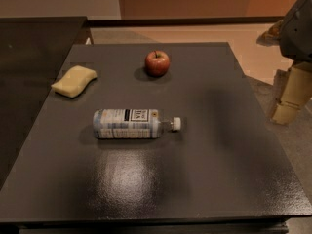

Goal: Place blue plastic bottle upright

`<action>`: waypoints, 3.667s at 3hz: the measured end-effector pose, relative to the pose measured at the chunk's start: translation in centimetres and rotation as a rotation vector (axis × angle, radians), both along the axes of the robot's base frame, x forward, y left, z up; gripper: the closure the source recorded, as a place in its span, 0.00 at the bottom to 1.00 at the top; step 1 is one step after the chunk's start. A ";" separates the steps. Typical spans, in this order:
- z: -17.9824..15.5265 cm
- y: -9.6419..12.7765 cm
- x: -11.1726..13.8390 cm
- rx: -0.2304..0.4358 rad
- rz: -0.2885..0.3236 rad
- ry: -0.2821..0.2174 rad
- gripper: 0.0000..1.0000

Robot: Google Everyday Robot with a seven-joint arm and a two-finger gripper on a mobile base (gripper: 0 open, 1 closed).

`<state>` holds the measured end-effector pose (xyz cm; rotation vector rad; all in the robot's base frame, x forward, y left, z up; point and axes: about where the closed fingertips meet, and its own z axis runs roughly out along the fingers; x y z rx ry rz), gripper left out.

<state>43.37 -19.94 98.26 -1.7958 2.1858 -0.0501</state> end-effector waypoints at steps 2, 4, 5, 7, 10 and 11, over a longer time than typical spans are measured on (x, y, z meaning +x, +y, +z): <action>-1.0 7.7 0.5 0.049 0.132 0.008 0.00; -5.6 14.5 2.0 0.008 0.247 -0.020 0.00; -7.7 16.9 2.3 -0.025 0.291 0.011 0.00; -10.8 19.3 1.9 -0.076 0.312 0.112 0.00; -13.2 21.0 1.6 -0.095 0.274 0.140 0.18; -13.5 21.1 1.6 -0.105 0.261 0.145 0.41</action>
Offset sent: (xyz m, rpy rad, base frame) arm 0.0144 0.1225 -0.0362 0.0669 0.0209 0.1968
